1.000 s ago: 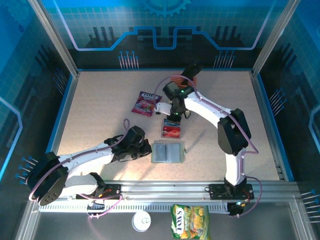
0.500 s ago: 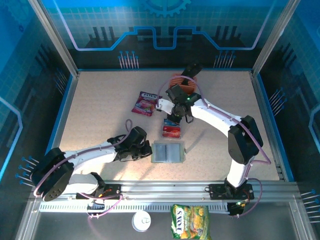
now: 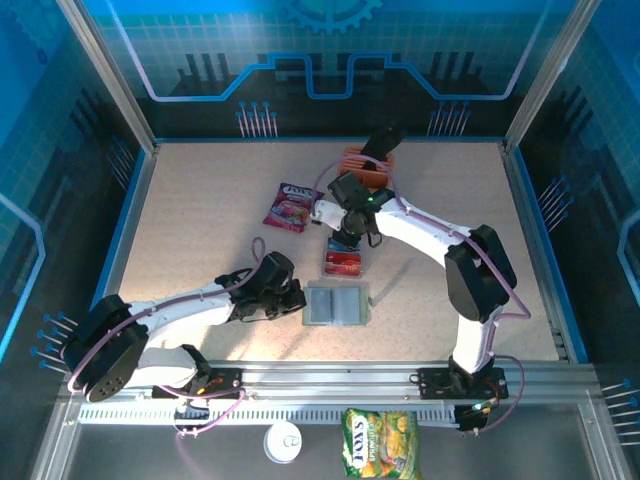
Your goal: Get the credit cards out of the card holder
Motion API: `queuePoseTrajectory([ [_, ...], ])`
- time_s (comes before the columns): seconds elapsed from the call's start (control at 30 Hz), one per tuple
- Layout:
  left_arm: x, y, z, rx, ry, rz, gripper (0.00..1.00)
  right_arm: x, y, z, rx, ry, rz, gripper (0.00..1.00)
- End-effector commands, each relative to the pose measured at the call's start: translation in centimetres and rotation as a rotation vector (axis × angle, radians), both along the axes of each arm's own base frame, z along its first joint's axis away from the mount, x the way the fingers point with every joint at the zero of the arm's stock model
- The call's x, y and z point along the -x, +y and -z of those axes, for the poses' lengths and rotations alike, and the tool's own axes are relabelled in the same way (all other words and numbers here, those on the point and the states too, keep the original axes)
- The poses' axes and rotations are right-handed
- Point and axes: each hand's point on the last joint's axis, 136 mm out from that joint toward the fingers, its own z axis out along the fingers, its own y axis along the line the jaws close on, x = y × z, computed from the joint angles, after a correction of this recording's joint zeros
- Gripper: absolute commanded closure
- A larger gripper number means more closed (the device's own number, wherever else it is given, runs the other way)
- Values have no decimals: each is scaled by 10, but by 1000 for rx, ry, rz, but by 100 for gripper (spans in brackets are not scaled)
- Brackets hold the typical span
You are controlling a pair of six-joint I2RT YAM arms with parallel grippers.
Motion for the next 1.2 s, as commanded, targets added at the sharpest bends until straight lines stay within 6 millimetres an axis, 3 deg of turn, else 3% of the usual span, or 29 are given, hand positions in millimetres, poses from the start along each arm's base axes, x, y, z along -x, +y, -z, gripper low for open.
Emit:
queuePoseTrajectory([
  [0.0, 1, 0, -1, 21, -6, 2, 100, -10, 1, 1, 14, -18, 3, 100],
  [0.47, 2, 1, 1, 19, -1, -2, 100, -26, -2, 0, 33, -89, 22, 100],
  [0.8, 3, 3, 2, 17, 0, -11, 100, -10, -3, 25, 53, -17, -5, 100],
  [1.0, 2, 1, 1, 18, 0, -6, 100, -13, -4, 8, 46, -64, -3, 100],
  [1.17, 2, 1, 2, 17, 3, -5, 100, -13, -3, -20, 7, -106, 14, 100],
])
